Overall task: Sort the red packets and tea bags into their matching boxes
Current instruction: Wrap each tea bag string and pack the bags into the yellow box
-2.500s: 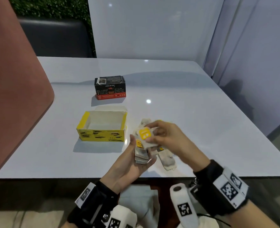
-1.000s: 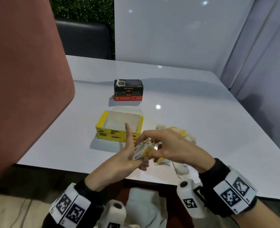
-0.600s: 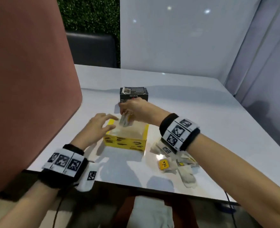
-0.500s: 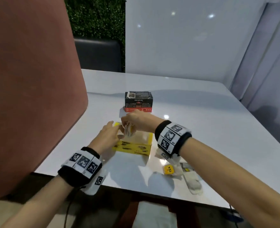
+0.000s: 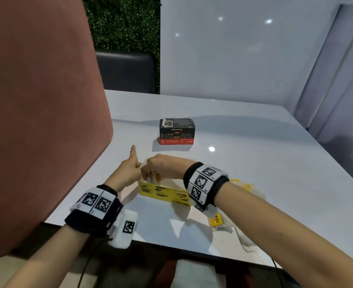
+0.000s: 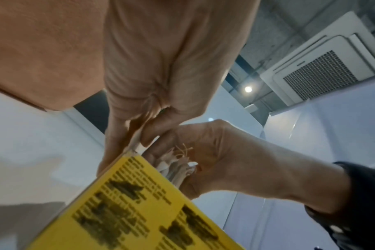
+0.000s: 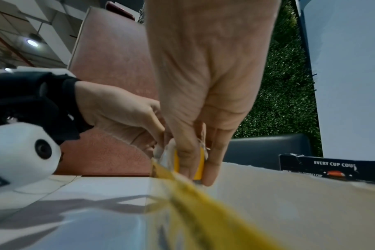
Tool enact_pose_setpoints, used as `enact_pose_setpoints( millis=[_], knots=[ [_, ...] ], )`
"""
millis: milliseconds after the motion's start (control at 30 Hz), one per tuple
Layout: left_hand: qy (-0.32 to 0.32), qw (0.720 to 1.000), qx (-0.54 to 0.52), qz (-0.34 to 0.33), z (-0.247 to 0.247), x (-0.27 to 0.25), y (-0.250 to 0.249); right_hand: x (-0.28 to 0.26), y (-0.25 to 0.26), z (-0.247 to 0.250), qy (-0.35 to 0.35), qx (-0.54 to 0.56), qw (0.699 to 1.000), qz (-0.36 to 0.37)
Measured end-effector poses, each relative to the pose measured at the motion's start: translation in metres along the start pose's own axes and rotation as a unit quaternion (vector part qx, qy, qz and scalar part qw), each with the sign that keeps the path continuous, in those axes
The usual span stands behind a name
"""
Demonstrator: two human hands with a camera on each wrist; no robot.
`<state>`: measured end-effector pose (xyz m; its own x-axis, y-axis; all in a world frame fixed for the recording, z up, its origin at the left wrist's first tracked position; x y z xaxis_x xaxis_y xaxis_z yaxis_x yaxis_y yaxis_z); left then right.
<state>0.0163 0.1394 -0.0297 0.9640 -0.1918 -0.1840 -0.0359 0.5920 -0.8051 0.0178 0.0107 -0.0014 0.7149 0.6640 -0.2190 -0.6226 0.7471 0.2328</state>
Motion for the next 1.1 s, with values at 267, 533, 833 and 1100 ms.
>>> enact_pose_setpoints(
  millis=[267,533,833,1100],
  knots=[
    [0.019,0.989,-0.145,0.033,0.005,-0.001,0.003,0.003,0.004,-0.011,0.000,0.018,1.000,-0.012],
    [0.030,0.986,-0.162,0.037,0.002,-0.003,0.000,0.000,-0.011,-0.016,-0.019,0.049,0.990,-0.128],
    [-0.001,0.990,-0.129,0.063,-0.003,-0.002,0.003,0.005,0.006,-0.022,-0.009,0.008,0.993,-0.117],
    [-0.024,0.991,-0.108,0.070,-0.002,0.000,0.007,-0.040,-0.005,-0.004,-0.073,0.153,0.975,-0.142]
  ],
)
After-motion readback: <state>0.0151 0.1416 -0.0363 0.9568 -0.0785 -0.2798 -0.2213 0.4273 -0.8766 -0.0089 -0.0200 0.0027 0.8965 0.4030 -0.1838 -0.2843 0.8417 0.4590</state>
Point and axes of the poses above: each hand's wrist, its own x-axis towards the middle knuckle, its own z-axis out of the back of the hand, y = z × x, the point moved 2 cm from there along x, towards the middle knuckle, and after that the axes turned 2 degrees about y, right-handed, at the moved point
